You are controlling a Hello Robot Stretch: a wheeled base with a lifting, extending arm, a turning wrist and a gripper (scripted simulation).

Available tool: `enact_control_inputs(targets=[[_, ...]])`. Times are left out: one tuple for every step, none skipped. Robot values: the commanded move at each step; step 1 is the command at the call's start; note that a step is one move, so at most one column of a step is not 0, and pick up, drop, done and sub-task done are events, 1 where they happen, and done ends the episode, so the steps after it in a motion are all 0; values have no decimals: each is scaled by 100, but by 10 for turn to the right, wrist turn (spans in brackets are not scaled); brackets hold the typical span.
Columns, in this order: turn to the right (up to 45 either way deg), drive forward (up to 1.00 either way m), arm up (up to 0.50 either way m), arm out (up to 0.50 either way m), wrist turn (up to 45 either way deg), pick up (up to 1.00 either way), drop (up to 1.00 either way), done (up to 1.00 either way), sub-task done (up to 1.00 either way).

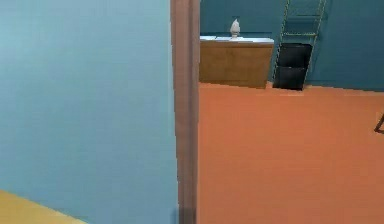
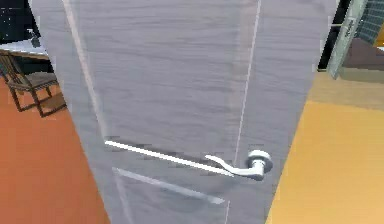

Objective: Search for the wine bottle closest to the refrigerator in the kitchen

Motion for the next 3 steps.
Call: enact_control_inputs(targets=[[390,0,0,0,0,0,0,0,0],[0,100,0,0,0,0,0,0,0],[0,100,0,0,0,0,0,0,0]])
